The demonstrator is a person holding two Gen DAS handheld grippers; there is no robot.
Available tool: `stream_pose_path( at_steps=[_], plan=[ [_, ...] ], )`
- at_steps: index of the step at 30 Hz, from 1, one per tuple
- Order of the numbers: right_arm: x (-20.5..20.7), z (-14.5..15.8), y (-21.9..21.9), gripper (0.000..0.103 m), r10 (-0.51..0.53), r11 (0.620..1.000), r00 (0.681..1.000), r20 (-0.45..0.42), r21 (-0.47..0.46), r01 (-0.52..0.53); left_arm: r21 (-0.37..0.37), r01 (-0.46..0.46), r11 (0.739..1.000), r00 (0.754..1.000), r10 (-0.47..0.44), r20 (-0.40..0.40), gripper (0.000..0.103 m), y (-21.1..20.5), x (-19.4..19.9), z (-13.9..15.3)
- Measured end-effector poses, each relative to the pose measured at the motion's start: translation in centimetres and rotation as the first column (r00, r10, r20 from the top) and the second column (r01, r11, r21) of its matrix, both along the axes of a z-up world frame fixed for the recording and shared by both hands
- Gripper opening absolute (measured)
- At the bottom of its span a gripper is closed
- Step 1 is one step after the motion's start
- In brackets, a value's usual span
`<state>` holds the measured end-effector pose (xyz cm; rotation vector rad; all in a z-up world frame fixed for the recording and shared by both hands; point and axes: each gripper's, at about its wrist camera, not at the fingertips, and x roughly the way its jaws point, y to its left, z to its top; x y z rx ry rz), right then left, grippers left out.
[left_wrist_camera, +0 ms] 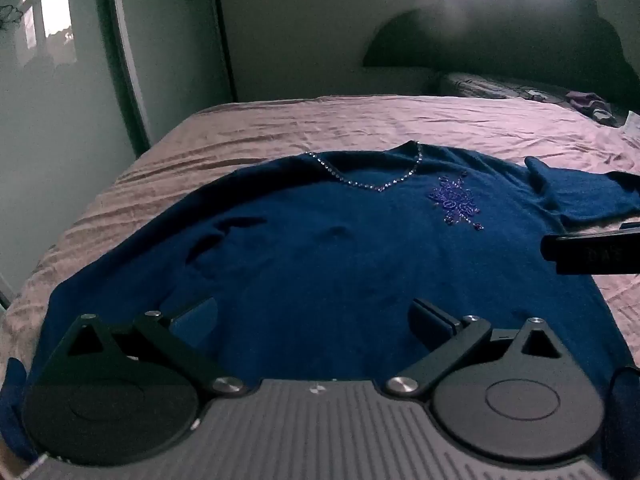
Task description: Fold small clothes
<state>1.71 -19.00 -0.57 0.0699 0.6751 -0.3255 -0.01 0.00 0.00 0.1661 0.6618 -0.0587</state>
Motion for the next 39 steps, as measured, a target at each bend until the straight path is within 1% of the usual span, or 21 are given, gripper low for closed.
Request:
stream_pose_path(
  at_steps=[8, 17, 31, 36, 39],
  plan=[
    [-0.7, 0.2, 0.1, 0.103, 0.006, 1.0, 1.0, 0.003, -0.003, -0.006, -0.004, 0.007, 1.0, 1.0, -0.007, -0.003, 0.103, 0.0, 0.0, 0.0],
    [-0.6, -0.1, 0.4, 0.103, 0.009, 1.0, 1.0, -0.009, 0.005, -0.009, -0.002, 0.009, 1.0, 1.0, -0.009, -0.003, 0.103, 0.3, -0.2, 0.0],
    [-1.6, 0.0, 1.3, 0.103, 0.032, 0.999, 0.999, -0.022, 0.011, -0.032, 0.001, -0.009, 1.0, 1.0, 0.009, 0.006, 0.103, 0.0, -0.5, -0.1],
    [-2.0, -0.1, 1.4, 0.103, 0.038, 0.999, 0.999, -0.033, 0.031, -0.037, 0.019, -0.004, 1.0, 1.0, 0.004, 0.021, 0.103, 0.1, -0.6, 0.0],
    [-2.4, -0.1, 1.4, 0.103, 0.043, 0.998, 0.998, -0.038, 0.044, -0.041, 0.017, -0.003, 1.0, 1.0, 0.003, 0.03, 0.103, 0.1, -0.7, 0.0]
  ],
)
